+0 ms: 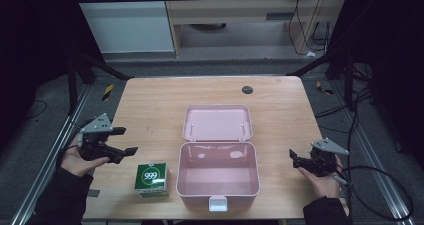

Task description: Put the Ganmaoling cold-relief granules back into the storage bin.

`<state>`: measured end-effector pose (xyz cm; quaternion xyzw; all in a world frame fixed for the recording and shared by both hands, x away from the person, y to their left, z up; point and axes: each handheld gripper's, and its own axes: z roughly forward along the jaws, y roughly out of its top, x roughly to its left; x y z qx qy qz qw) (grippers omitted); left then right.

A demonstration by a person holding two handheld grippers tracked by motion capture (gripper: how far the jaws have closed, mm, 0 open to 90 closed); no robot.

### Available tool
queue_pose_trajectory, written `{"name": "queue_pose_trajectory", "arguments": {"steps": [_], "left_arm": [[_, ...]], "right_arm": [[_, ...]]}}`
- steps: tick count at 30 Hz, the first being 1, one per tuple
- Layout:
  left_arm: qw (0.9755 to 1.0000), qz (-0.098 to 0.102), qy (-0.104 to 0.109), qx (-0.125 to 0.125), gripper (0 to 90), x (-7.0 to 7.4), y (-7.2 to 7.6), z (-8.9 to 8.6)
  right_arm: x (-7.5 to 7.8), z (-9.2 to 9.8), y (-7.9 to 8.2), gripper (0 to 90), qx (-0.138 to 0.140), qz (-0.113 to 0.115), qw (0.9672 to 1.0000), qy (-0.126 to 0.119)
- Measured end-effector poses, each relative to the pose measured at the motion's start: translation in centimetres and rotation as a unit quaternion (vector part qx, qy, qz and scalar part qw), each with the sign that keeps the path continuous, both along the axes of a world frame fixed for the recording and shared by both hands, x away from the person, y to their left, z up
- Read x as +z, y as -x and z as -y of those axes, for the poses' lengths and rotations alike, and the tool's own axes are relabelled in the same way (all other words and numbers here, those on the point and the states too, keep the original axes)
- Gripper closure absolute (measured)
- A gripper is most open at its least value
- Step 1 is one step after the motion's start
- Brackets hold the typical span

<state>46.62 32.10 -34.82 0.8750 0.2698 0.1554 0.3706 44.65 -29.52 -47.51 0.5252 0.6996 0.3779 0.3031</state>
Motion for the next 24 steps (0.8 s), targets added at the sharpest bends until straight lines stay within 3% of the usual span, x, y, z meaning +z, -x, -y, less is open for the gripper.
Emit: {"name": "queue_pose_trajectory", "arguments": {"steps": [7, 10, 16, 24], "left_arm": [[0.9975, -0.012, -0.045, -0.053, 13.6, 0.8, 0.3, 1.0], [0.9943, -0.015, -0.069, -0.079, 13.4, 0.8, 0.4, 1.6], [0.9887, -0.022, -0.090, -0.117, 10.7, 0.6, 0.7, 2.3], [0.9808, -0.030, -0.126, -0.146, 7.9, -0.3, 1.0, 3.2]], "right_arm": [[0.0, 0.0, 0.0, 10.9, 0.002, -0.002, 1.0000, -0.001], [0.0, 0.0, 0.0, 10.9, 0.001, 0.000, 1.0000, 0.001], [0.0, -0.1, 0.0, 10.4, 0.003, -0.003, 1.0000, 0.002], [-0.2, -0.1, 0.0, 10.1, 0.005, -0.006, 1.0000, 0.004]]}}
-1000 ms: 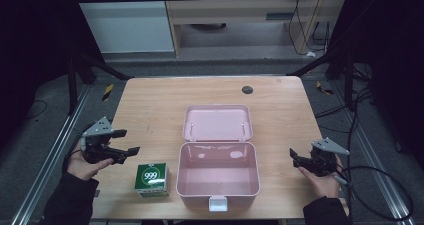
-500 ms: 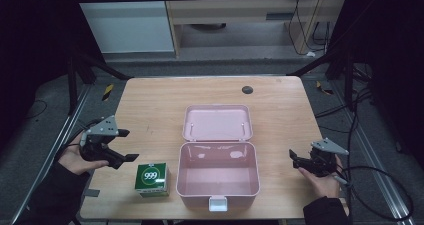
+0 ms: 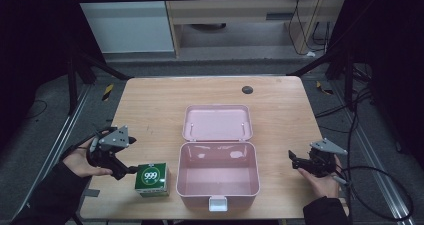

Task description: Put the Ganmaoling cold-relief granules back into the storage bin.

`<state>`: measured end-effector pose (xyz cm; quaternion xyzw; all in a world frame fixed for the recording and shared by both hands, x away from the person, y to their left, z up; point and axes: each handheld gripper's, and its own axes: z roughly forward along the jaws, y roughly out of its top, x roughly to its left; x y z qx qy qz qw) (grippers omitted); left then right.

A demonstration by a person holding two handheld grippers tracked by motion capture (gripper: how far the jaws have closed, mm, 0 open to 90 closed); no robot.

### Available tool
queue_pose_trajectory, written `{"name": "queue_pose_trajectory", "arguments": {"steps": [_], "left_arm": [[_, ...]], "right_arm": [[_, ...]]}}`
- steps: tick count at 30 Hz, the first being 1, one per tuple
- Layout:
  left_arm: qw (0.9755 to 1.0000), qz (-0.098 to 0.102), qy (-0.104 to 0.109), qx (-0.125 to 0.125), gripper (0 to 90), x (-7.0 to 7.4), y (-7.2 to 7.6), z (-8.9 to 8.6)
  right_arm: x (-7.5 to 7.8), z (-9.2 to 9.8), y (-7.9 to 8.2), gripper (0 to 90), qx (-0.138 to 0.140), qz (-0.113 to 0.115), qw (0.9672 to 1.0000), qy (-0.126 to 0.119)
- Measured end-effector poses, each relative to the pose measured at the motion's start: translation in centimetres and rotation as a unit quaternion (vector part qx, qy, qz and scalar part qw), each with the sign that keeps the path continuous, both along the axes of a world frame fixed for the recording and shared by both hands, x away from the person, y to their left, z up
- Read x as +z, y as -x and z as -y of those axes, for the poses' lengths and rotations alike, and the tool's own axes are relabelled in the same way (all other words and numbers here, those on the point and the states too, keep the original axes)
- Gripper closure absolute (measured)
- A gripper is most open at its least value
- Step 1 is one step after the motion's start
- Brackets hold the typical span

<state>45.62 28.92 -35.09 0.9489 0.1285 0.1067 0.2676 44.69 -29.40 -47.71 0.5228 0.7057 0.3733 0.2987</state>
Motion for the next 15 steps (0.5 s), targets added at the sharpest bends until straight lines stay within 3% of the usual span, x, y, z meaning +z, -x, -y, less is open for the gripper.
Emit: {"name": "queue_pose_trajectory", "arguments": {"steps": [10, 15], "left_arm": [[0.9981, -0.011, -0.039, -0.047, 6.0, -1.3, 0.2, 1.6], [0.9968, -0.019, -0.048, -0.061, 6.0, -2.0, 0.5, 2.3]], "right_arm": [[-0.1, 0.0, -0.1, 9.7, 0.001, -0.004, 1.0000, 0.002], [-0.1, -0.1, -0.1, 9.5, 0.004, -0.006, 1.0000, 0.004]]}}
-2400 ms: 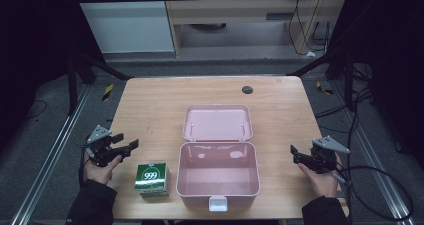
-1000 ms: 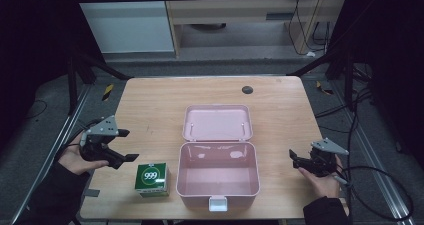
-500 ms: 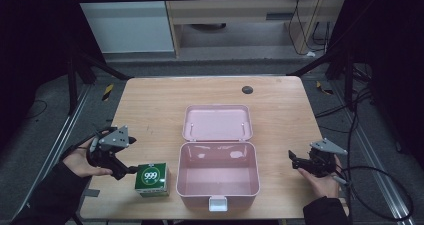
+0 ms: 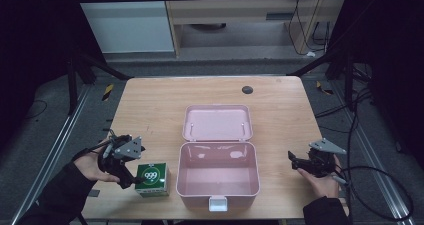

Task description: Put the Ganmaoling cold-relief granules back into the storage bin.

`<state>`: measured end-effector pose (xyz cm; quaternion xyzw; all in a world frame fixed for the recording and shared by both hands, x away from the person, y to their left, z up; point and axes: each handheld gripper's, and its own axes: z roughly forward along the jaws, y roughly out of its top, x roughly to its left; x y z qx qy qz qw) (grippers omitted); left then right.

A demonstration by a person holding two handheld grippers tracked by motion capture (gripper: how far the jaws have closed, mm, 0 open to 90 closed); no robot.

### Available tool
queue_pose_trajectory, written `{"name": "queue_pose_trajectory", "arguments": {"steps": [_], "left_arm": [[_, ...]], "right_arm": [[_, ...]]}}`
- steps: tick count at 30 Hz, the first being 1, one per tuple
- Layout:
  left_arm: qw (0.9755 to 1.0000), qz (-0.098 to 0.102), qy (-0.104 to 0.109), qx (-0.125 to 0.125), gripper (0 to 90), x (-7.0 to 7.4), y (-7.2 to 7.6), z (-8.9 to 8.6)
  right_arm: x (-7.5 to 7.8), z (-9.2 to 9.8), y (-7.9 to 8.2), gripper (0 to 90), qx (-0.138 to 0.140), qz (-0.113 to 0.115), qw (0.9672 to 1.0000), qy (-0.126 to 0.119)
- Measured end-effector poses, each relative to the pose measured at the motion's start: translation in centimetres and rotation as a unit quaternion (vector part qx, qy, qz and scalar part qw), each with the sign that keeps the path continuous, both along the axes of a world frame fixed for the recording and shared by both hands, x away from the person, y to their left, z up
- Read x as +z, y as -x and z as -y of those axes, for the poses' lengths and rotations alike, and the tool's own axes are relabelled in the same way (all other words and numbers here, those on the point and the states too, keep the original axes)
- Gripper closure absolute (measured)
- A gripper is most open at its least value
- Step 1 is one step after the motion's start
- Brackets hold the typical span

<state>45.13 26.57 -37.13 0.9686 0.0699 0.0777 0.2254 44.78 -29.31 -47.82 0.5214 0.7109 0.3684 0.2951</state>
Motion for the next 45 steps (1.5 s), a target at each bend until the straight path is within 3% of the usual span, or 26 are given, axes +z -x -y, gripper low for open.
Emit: {"name": "queue_pose_trajectory", "arguments": {"steps": [21, 45], "left_arm": [[0.9995, -0.023, -0.015, -0.013, 4.6, -3.6, 0.1, 1.5], [0.9982, -0.058, -0.009, -0.014, 8.8, -6.8, -0.6, 2.1]], "right_arm": [[-0.3, -0.3, -0.2, 7.5, 0.010, -0.017, 0.9998, 0.006], [-0.6, -0.6, -0.3, 6.6, 0.025, -0.035, 0.9990, 0.012]]}}
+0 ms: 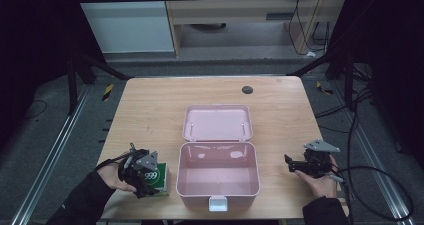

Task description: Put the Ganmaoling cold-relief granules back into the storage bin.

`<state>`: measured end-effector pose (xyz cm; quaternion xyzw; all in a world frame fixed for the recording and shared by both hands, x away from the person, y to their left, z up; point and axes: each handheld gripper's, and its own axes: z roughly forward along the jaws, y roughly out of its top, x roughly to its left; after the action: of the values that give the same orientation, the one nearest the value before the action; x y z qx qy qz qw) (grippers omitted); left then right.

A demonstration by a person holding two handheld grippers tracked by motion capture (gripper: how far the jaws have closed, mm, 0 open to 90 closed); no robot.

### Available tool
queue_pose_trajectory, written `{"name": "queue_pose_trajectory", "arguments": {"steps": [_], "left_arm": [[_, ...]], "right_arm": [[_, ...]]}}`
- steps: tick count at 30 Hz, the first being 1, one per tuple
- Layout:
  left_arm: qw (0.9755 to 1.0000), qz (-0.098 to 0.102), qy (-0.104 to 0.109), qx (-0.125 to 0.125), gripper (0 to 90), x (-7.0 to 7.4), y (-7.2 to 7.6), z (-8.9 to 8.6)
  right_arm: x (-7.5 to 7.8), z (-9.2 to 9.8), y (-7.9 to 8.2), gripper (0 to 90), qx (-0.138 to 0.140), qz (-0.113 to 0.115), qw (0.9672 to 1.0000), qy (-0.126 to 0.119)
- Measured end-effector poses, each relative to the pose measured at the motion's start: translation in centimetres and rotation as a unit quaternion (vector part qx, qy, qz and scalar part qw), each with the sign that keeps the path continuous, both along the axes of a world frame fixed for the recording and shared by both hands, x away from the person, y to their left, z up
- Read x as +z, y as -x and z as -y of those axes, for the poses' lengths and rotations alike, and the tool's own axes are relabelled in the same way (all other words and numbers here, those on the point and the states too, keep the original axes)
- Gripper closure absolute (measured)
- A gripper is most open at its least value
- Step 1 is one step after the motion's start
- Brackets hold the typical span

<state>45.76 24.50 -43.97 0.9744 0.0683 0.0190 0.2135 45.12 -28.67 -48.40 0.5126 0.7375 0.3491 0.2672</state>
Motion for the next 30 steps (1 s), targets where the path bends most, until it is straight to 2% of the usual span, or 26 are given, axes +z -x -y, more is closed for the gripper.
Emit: {"name": "queue_pose_trajectory", "arguments": {"steps": [7, 12, 14, 18, 21, 25, 30], "left_arm": [[1.0000, -0.010, 0.002, 0.000, 12.5, 0.1, -0.1, -0.1], [0.9996, -0.028, 0.008, -0.003, 13.7, 0.2, -0.2, -0.3], [0.9995, -0.028, 0.009, -0.006, 13.8, 0.5, -0.2, -0.3], [0.9997, -0.021, 0.011, -0.003, 13.9, 1.6, -0.2, -0.4], [0.9997, -0.022, 0.008, 0.000, 14.0, 2.5, -0.2, -0.4], [0.9996, -0.024, 0.016, 0.001, 14.1, 4.1, -0.2, -0.5], [0.9997, -0.009, 0.023, 0.004, 14.1, 6.0, -0.1, -0.4]], "right_arm": [[-0.1, -0.1, -0.1, 6.4, 0.004, -0.005, 1.0000, 0.005], [-0.2, -0.1, -0.1, 6.2, 0.007, -0.008, 0.9999, 0.009], [-0.2, -0.1, -0.2, 6.1, 0.007, -0.009, 0.9999, 0.010], [-0.2, -0.2, -0.2, 6.1, 0.008, -0.011, 0.9999, 0.008], [-0.2, -0.2, -0.2, 6.1, 0.008, -0.012, 0.9999, 0.009], [-0.4, -0.2, -0.3, 6.1, 0.007, -0.015, 0.9997, 0.016], [-0.4, -0.3, -0.3, 6.0, 0.008, -0.016, 0.9997, 0.018]]}}
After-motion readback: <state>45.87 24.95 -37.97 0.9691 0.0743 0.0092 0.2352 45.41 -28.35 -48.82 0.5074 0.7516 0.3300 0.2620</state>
